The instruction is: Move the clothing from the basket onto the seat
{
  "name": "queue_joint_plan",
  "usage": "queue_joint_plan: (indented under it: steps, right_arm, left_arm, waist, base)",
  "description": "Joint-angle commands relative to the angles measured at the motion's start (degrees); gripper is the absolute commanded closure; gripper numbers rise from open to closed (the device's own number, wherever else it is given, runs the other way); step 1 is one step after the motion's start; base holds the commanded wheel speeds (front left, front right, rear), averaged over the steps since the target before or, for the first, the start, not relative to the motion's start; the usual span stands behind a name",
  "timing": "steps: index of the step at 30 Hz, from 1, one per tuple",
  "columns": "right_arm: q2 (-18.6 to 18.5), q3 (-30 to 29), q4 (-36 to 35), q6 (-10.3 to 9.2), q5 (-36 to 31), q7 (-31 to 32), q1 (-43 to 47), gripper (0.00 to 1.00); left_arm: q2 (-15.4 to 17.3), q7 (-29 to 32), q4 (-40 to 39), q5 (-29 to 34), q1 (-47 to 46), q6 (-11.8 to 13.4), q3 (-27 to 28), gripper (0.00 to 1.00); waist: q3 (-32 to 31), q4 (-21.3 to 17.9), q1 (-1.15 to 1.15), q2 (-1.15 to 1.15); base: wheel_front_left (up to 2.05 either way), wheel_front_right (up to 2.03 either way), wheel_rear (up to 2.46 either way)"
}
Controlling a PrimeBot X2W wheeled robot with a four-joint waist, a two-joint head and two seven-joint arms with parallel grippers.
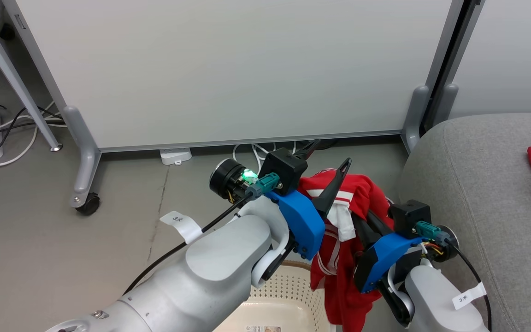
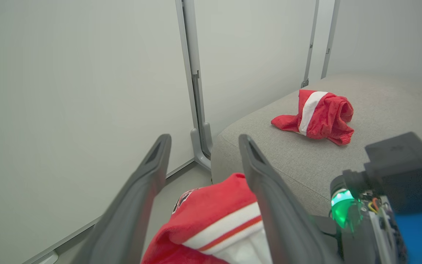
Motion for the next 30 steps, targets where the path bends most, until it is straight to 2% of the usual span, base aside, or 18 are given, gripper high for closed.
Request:
queue_joint_plan:
  steps: [1, 8, 13, 23, 30]
  right_arm:
    - [-0.03, -0.17, -0.42, 0.03, -0.11, -0.33, -0.30, 1.00]
    - [-0.04, -0.76, -0.94, 0.03, -0.46, -0.34, 0.53, 1.00]
    - [-0.03, -1.29, -1.43, 0.03, -0.73, -0.34, 0.75, 1.00]
    - [-0.03, -2.52, -2.42, 0.03, -1.68, -0.34, 1.31, 1.00]
    - [-0.03, -3.44, -2.83, 0.03, -2.26, -0.33, 1.59, 1.00]
  left_arm:
    - [0.02, -0.36, 0.18, -0.09, -0.21, 0.08, -0.09, 0.00]
    - [0.10, -0.40, -1.46, 2.90, 3.23, 1.47, 4.10, 0.00]
    - [2.87, -0.41, -6.52, 9.05, 9.31, 0.93, 10.52, 0.00]
    - [6.88, -0.41, -15.83, 21.45, 23.83, -0.83, 23.69, 0.00]
    - [7.38, -0.42, -19.15, 29.12, 33.18, -3.50, 31.33, 0.00]
  waist:
    - [-0.02, 0.09, -0.01, -0.01]
    - [-0.10, 0.39, -0.01, -0.01]
    - [0.28, 0.24, -0.01, -0.01]
    - [1.16, 0.15, -0.01, -0.01]
    - [1.37, 0.44, -0.01, -0.01]
  base:
    - [0.00, 0.00, 0.00]
    - [0.00, 0.00, 0.00]
    - [0.00, 0.00, 0.00]
    - [0.00, 0.00, 0.00]
    - [0.00, 0.00, 0.00]
